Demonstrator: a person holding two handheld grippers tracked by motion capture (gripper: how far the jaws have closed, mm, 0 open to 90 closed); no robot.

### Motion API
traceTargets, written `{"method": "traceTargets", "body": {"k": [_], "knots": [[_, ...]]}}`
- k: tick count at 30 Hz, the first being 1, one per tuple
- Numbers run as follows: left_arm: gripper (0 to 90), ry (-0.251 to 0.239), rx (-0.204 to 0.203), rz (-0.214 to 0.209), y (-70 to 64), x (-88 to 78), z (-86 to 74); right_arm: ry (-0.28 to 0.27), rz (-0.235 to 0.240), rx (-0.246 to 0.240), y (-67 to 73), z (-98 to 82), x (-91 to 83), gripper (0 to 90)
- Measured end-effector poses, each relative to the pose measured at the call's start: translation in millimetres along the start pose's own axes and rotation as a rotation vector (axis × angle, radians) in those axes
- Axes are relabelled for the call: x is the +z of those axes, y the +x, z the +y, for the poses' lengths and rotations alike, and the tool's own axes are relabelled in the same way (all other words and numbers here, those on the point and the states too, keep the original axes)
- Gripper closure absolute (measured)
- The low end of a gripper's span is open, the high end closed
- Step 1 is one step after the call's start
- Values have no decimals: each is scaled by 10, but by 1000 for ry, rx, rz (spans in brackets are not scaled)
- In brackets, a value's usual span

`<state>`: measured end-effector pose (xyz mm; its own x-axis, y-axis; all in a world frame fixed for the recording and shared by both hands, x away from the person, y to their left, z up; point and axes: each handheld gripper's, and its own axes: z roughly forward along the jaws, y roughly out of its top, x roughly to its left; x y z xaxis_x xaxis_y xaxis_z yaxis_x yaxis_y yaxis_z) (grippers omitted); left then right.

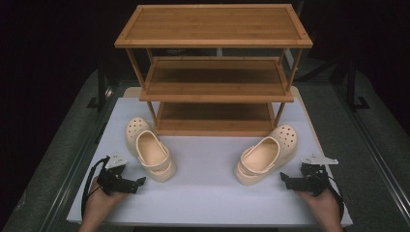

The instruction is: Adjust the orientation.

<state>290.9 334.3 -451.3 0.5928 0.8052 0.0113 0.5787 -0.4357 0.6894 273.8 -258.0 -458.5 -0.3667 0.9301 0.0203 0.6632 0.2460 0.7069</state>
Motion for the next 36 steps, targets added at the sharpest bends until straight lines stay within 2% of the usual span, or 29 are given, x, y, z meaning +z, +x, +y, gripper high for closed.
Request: {"method": "traceTargets", "body": {"k": [6,8,9,11,13,17,21,23,25,33,34,36], "knots": [[0,2,0,-4,7,-5,2,0,0,0,0,0,0,84],[0,-5,-13,-8,16,-19,0,0,0,0,1,0,0,84],[21,-9,-6,1,18,-43,-5,0,0,0,1,0,0,84],[125,-12,-3,3,20,-62,-10,0,0,0,0,0,0,84],[199,-7,-23,1,46,-143,-17,0,0,0,1,0,-1,84],[397,3,-35,-19,112,-236,-47,0,0,0,0,0,0,84],[661,42,-30,-16,224,-284,-37,0,0,1,0,0,0,84],[798,52,-42,-11,297,-295,-26,0,0,1,0,-1,0,84],[898,46,-60,-10,365,-302,-7,-1,1,3,2,0,1,84],[900,40,-80,23,571,-253,167,-1,0,0,1,-2,1,84],[900,30,-93,29,638,-239,240,0,0,3,4,-2,-1,84],[900,33,-89,40,670,-231,283,0,0,1,3,-3,-1,84]]}}
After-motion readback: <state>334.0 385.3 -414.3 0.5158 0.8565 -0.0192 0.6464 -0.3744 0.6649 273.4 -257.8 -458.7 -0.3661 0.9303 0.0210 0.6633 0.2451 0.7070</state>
